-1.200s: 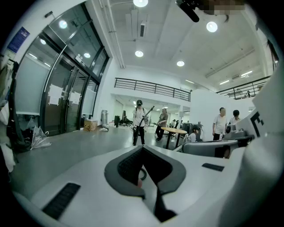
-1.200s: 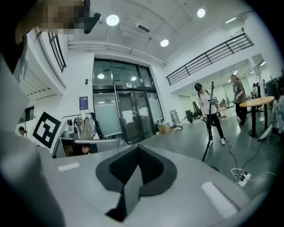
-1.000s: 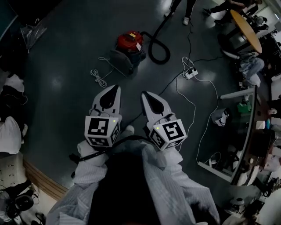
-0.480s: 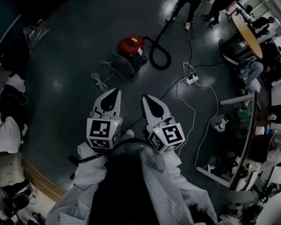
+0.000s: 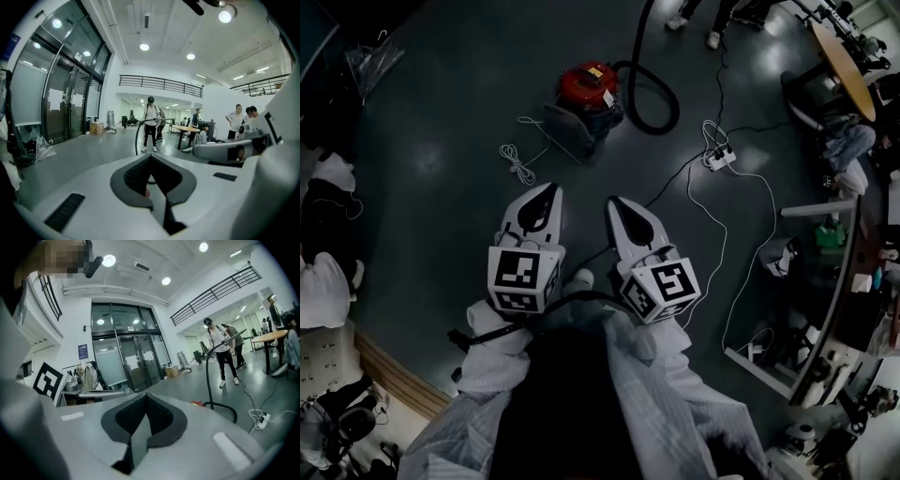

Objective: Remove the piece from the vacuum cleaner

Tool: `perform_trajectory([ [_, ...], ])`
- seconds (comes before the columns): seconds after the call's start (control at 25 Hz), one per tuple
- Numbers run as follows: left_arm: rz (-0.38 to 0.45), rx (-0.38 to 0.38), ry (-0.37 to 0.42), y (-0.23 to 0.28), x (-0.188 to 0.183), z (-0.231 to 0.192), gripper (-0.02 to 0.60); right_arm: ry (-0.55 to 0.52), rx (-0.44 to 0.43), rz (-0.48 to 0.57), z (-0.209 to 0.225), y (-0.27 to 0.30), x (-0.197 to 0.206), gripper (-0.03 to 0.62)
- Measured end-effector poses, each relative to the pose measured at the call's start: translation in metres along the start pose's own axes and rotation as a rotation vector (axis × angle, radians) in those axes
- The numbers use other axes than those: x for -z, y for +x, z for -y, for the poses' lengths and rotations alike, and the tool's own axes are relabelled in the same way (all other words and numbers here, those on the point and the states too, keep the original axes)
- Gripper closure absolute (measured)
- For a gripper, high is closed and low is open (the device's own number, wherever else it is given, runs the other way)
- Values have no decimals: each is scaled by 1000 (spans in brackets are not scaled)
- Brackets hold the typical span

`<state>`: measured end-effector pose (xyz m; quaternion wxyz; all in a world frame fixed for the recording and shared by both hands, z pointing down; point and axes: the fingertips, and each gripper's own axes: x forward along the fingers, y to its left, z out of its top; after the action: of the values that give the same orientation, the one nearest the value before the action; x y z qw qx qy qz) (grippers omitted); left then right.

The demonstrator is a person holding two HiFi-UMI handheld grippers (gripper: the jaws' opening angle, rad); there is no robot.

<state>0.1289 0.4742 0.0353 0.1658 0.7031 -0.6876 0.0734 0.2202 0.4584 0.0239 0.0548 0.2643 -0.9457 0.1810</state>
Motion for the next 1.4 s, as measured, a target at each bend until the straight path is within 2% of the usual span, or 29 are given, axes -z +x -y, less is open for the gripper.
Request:
perform_trajectory([
  [0.2,-16,23,6,57,-13,-44,577,12,19,-18,26,66,-7,592],
  [0.4,-23,60,55,114,-40,-102,577,15,45,-19,45,149,-29,592],
  [0.56,-62,105,75,158,-50,-144,577,30,94,-11,63,207,-42,592],
  [0.68,-105,122,76,194,-45,-168,577,62,124,-35,86,243,-38,592],
  [1.0,-212,155,76,300,-14,-188,578,118,152,-131,173,307,-13,592],
  [1.2,-233,147,82,368,-28,-198,577,116,105,-176,223,345,-22,592],
  [1.4,-249,137,96,430,-31,-217,577,99,109,-227,269,374,-19,592],
])
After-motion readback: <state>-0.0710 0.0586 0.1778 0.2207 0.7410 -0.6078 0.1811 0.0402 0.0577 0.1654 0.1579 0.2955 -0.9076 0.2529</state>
